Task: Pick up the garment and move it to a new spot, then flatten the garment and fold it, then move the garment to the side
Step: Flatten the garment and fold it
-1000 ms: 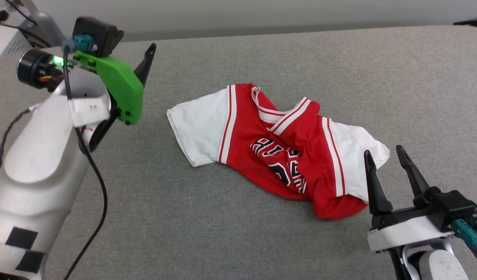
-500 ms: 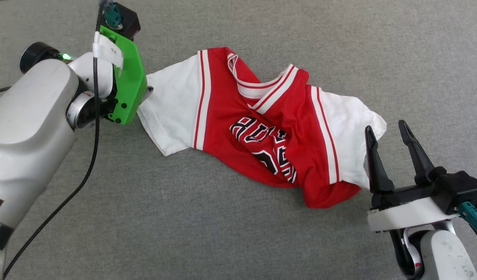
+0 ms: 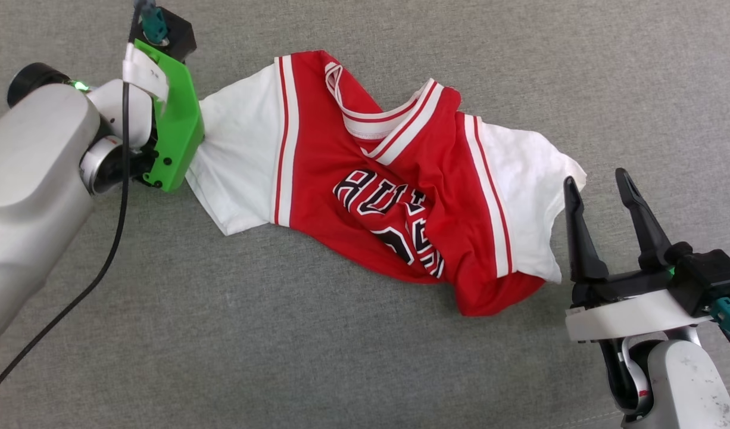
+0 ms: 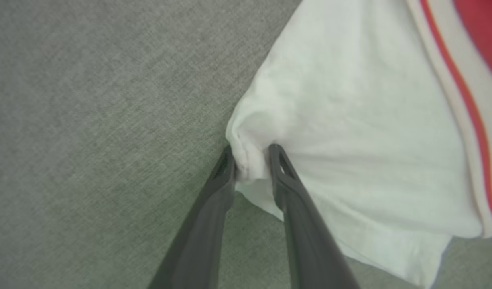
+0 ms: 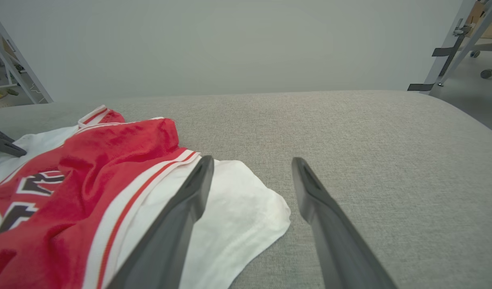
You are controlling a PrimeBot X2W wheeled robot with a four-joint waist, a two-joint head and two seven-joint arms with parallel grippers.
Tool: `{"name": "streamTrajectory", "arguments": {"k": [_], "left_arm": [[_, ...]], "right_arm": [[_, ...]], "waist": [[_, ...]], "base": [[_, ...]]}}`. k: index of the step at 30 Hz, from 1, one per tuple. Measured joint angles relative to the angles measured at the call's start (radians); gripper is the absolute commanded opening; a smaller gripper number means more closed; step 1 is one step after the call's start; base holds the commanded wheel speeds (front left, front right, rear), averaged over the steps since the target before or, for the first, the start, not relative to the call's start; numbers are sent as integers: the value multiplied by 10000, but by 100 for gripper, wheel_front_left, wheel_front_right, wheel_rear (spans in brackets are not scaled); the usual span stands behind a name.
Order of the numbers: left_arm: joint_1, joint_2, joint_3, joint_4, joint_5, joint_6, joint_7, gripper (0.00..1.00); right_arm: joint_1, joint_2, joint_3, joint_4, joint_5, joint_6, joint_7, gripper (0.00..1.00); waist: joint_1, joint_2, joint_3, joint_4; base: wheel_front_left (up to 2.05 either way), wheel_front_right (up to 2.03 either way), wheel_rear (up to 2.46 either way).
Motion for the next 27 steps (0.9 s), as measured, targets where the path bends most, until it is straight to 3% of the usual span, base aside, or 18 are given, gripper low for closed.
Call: {"name": "streamTrajectory", "arguments": {"k": [8,17,25,27], "left_arm": [[299,270,-564,-474,-610,2,-1488,0],[1258,1760,-608,-242,-1289,21,-1845,0],[2260,1739,-537,972,-1871,299,-2431,0],[2333,1567,-435,1225,-1860,316,-2976,100]], "right_arm": [[192,-4,-236,69,6,0,0,100],[495,0,-364,128,-46,0,0,100],[495,-4,-414,222,-81,0,0,100],[496,0,-431,263,-138,0,0,100]], "waist": [[1,0,-632,342],[0,0,-1405,952],[0,0,-1424,869],[0,0,-1478,841]], "base": [[0,0,0],[0,0,0],[0,0,0],[0,0,0]]}}
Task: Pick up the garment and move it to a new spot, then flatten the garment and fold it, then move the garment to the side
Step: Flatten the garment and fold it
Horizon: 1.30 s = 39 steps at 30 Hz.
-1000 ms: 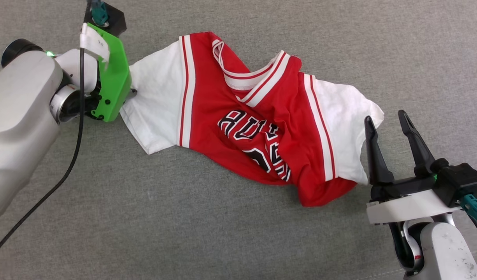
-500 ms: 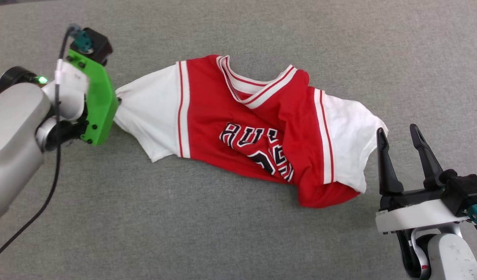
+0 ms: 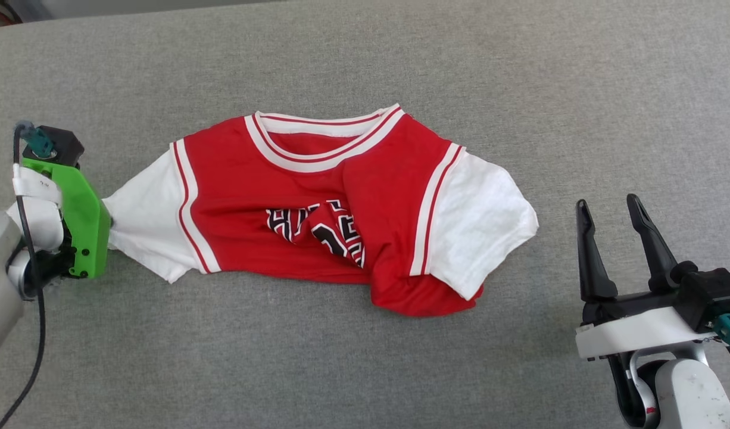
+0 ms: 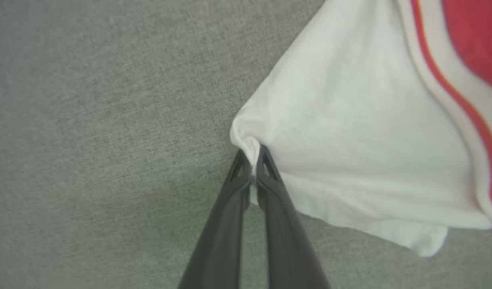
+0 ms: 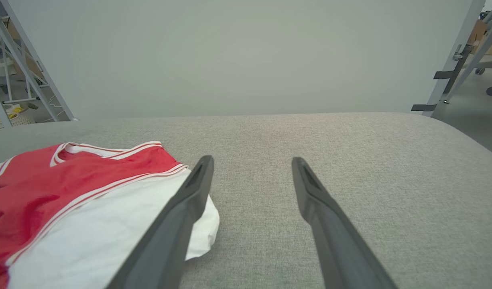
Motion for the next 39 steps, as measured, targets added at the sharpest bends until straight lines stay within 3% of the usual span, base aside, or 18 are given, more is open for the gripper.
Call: {"name": "streamTrajectory", "arguments": {"k": [7,10,17,22,26,30,33,39], "left_arm": [[453,-673,105,334,694,105,-2801,100],[642,-828,278,253,936,483,-4220,100],[1526,-1114,767,-384,1434,1941,-6788,100],[2443,-1131,1812,-1486,1649,3175,-7183,100],[3649,-1095,3530,-3202,2871,4203,-7187,100],[5273,-1266,4899,-4638,4207,4995,-7187,100],[6308,-1630,5708,-5450,5099,5331,-7187,100],[7648,-2406,6719,-6151,6207,5288,-7187,100]], "right_arm": [[58,-2,-370,-86,-217,0,0,100],[66,0,-608,-222,-441,0,0,100],[-245,-554,-888,-449,-477,0,0,100],[-1004,-1712,-454,-362,-186,0,-2,100],[-1737,-2773,403,274,522,0,111,100],[-2526,-3864,1643,610,1595,0,1659,100],[-3206,-4679,2619,662,2520,0,3193,100],[-4090,-6048,4452,637,4696,0,6769,100]], "waist": [[0,0,-526,116],[0,0,-845,231],[0,0,-1609,565],[0,0,-2035,862],[0,0,-2232,1086],[-1,0,-2320,1283],[0,0,-2316,1410],[0,0,-2187,1643]], "base": [[0,0,0],[0,0,0],[0,0,0],[0,0,0],[0,0,0],[0,0,0],[0,0,0],[0,0,0]]}}
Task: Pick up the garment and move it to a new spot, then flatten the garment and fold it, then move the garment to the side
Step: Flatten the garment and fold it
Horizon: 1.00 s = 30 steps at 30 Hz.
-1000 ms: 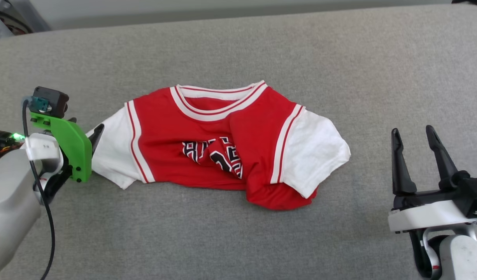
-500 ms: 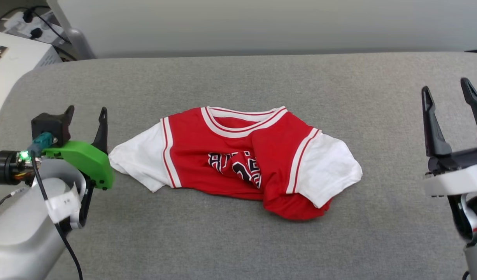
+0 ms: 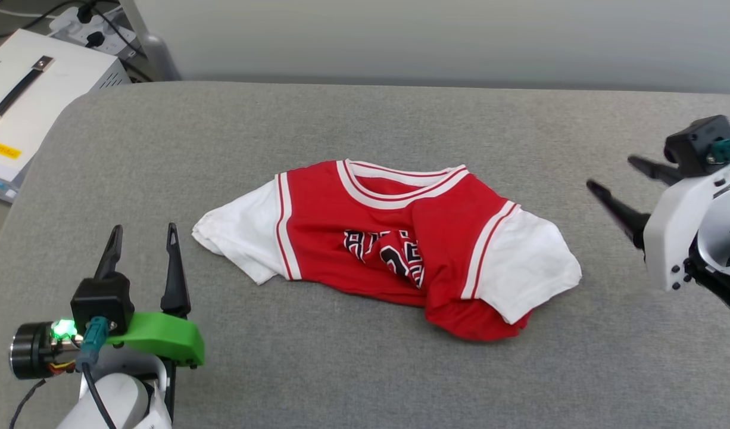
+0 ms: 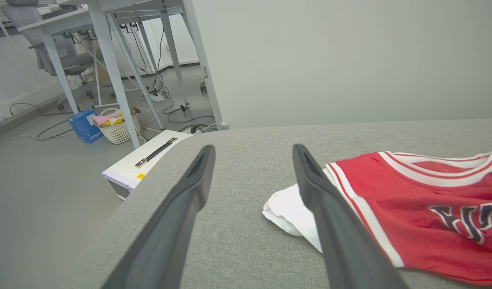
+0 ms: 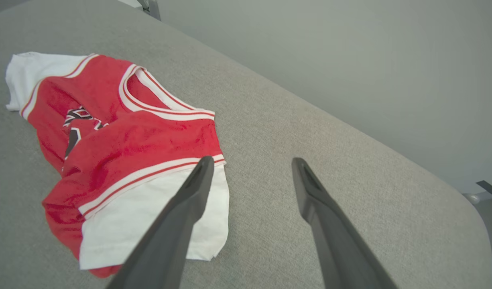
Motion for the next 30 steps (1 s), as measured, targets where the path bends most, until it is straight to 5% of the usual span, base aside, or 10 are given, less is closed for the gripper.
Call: {"name": "streamTrajectory", "arguments": {"k": [5,9,19,26,27,28,30], "left_arm": [[416,-571,577,-125,594,-384,0,100],[418,-1012,903,-136,1066,-713,-2,100],[-201,-2111,1662,313,2061,-1914,0,100],[-406,-2638,2266,644,2640,-2476,0,100],[-404,-2675,2351,677,2686,-2529,0,100],[-402,-2717,2441,721,2740,-2596,-2,100],[-391,-2824,2600,790,2826,-2744,0,100]], "right_arm": [[-356,-662,922,134,1486,0,2888,100],[-610,-851,1310,499,1768,0,4077,100],[-1231,-199,2104,2318,1538,0,4071,100],[-1442,-380,2932,2832,1559,2,3616,100],[-1476,-391,3020,2826,1592,2,3499,41],[-1484,-410,3076,2826,1632,2,3246,0],[-1484,-424,3162,2832,1837,-4,2788,0]], "waist": [[0,0,226,215],[0,0,529,392],[0,0,1572,873],[0,0,2114,1117],[0,-1,2130,1113],[0,0,2126,1099],[0,0,2070,1060]], "base": [[0,0,0],[0,0,0],[0,0,0],[0,0,0],[0,0,0],[0,0,0],[0,0,0]]}}
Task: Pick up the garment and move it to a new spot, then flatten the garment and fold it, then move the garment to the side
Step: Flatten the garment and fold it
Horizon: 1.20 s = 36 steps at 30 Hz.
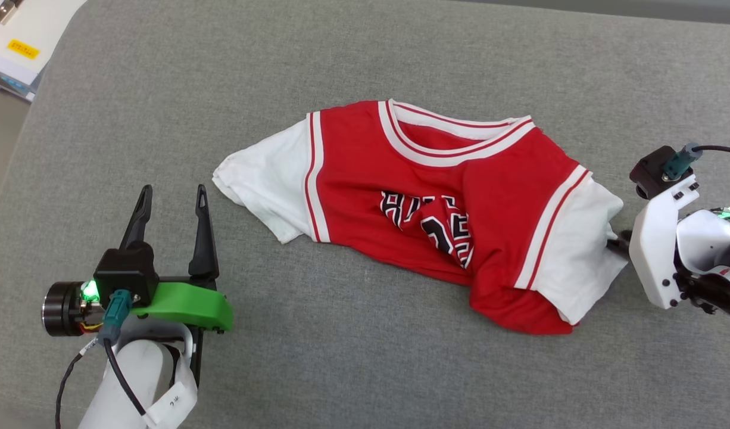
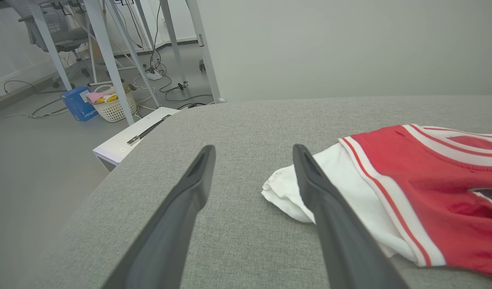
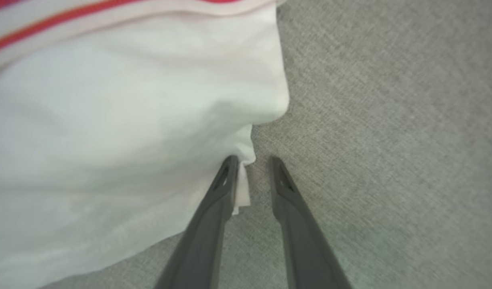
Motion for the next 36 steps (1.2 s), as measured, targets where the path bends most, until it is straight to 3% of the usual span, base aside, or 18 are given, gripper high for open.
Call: {"name": "streamTrajectory", "arguments": {"k": [5,10,15,20,26,36], "left_arm": [[79,-194,295,150,324,-265,-2,100],[221,-364,552,199,520,-466,0,100],[279,-495,782,128,683,-644,0,100],[249,-675,911,44,932,-884,0,100],[-9,-848,1081,79,1124,-1104,0,100],[-617,-1124,1277,280,1430,-1478,0,100]], "right_arm": [[35,-203,40,-359,437,2,-849,0],[340,-1099,-516,-1363,685,4,-1227,0],[511,-1812,-1544,-2217,884,4,-1053,0],[615,-2268,-2742,-2109,848,4,-430,0],[586,-2119,-3536,-907,35,4,407,0],[-47,-777,-4067,1505,-1630,4,261,0]], "waist": [[0,0,-290,-164],[0,0,-574,-348],[0,0,-571,-488],[0,0,-263,-453],[0,0,241,-352],[0,0,1084,-139]], "base": [[0,0,0],[0,0,0],[0,0,0],[0,0,0],[0,0,0],[0,0,0]]}}
